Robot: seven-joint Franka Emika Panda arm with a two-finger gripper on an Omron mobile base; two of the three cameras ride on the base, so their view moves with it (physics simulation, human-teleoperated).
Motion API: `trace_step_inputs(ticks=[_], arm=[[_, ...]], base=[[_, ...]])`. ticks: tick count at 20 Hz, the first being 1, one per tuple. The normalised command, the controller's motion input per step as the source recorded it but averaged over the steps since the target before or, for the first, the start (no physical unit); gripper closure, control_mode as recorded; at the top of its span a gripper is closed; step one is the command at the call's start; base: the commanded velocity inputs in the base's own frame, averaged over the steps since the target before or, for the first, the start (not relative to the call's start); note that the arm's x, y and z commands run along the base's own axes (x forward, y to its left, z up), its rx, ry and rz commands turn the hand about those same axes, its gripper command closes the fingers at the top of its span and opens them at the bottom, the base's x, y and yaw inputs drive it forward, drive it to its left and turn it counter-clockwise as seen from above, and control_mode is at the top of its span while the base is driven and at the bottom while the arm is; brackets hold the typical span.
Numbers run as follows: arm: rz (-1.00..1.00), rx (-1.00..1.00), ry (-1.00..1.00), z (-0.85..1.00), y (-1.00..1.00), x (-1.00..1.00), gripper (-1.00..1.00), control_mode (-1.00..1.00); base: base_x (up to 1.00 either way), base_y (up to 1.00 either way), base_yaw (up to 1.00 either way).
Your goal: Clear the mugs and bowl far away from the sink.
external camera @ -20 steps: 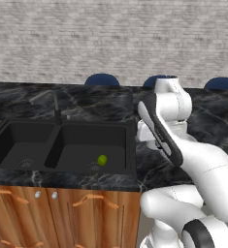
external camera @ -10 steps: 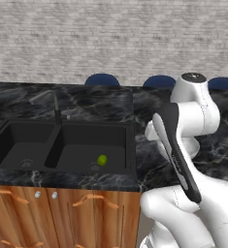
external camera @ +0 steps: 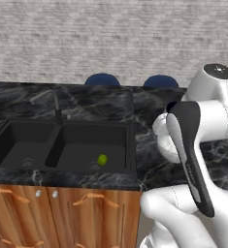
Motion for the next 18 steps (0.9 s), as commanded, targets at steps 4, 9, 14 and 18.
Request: trace_step_inputs(ticks=[4, 9, 14, 18], arm=[[0.00, 0.00, 0.00, 0.00, 0.00, 0.00, 1.00, 1.00], [0.00, 0.00, 0.00, 0.00, 0.00, 0.00, 1.00, 1.00], [0.00, 0.00, 0.00, 0.00, 0.00, 0.00, 1.00, 1.00], [0.00, 0.00, 0.00, 0.00, 0.00, 0.00, 1.00, 1.00]], base=[[-0.73, 0.70, 0.27], [-0.75, 1.00, 0.39], [0.00, 0.21, 0.98], [0.00, 0.00, 1.00]])
